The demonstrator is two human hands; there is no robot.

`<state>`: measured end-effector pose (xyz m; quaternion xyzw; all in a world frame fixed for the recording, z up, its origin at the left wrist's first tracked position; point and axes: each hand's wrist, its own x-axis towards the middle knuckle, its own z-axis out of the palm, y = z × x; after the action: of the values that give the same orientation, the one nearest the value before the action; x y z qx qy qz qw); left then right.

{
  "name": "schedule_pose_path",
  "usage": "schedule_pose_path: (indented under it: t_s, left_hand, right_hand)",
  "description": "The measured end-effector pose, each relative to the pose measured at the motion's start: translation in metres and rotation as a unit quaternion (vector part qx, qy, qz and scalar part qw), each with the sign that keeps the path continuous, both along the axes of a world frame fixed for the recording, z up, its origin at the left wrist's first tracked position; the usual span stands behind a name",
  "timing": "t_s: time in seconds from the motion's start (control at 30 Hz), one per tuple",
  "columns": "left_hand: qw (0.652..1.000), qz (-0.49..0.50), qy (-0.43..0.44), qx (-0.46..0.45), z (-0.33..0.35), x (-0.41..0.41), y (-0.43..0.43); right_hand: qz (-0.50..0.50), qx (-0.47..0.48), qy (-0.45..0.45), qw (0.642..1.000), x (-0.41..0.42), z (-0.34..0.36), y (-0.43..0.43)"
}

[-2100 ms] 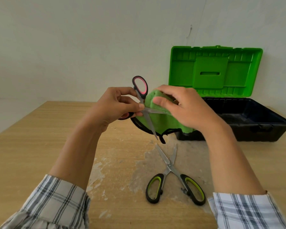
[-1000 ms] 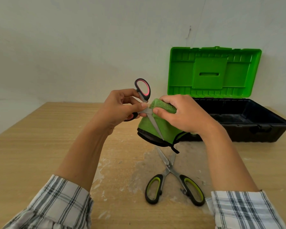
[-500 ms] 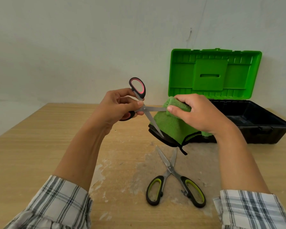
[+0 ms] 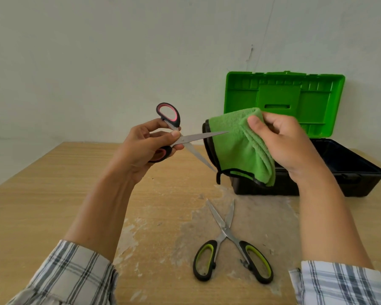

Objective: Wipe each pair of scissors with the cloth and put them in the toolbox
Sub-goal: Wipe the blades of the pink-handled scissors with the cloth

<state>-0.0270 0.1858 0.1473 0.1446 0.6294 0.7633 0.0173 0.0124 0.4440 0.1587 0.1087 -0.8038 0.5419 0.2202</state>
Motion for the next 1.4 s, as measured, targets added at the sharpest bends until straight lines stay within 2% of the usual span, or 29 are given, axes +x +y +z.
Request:
schedule_pose_path:
  t_s: [0.1, 0.27, 0.47, 0.57, 0.63, 0.73, 0.83, 1.0, 1.13, 1.27, 1.4]
  left_hand:
    - [1.000, 0.004, 0.003, 0.019, -0.002, -0.001, 0.006]
    - [1.000, -0.012, 0.006, 0.022, -0.003, 0.000, 0.007]
    - [1.000, -0.014, 0.006, -0.021, -0.003, 0.001, 0.007]
    - [0.999, 0.016, -0.003, 0.028, -0.002, -0.002, 0.002]
    - [0.997, 0.032, -0.001, 0.072, -0.002, -0.004, -0.002]
    - [0.992, 0.036, -0.002, 0.122, 0.000, -0.003, 0.000]
    - [0.987, 0.032, -0.009, 0.157, -0.001, 0.000, 0.010]
    - [0.984, 0.034, 0.003, 0.178, -0.005, 0.000, 0.021]
    - [0.982, 0.019, -0.003, 0.189, -0.007, -0.001, 0.023]
    - [0.988, -0.027, -0.029, 0.150, -0.009, 0.002, 0.028]
    - [0.978, -0.088, -0.099, 0.163, -0.008, 0.001, 0.026]
  right_hand:
    - [-0.001, 0.047, 0.019, 0.999, -0.001, 0.001, -0.018]
    - [-0.083, 0.126, 0.094, 0.984, -0.009, -0.005, -0.032]
    - [-0.102, 0.135, 0.099, 0.981, -0.010, -0.007, -0.029]
    - [-0.131, 0.090, 0.085, 0.984, -0.010, -0.006, -0.014]
    - [-0.125, 0.015, 0.065, 0.990, -0.008, -0.006, -0.001]
    - [-0.074, -0.098, 0.026, 0.992, -0.008, -0.005, 0.005]
    - [-0.020, -0.126, 0.001, 0.992, -0.010, -0.005, -0.003]
    - [0.037, -0.088, -0.004, 0.995, -0.011, -0.006, -0.027]
    - [-0.007, -0.033, 0.028, 0.999, -0.013, -0.010, -0.033]
    - [-0.060, 0.025, 0.051, 0.997, -0.016, -0.013, -0.026]
    - [-0.088, 0.032, 0.075, 0.993, -0.019, -0.014, -0.018]
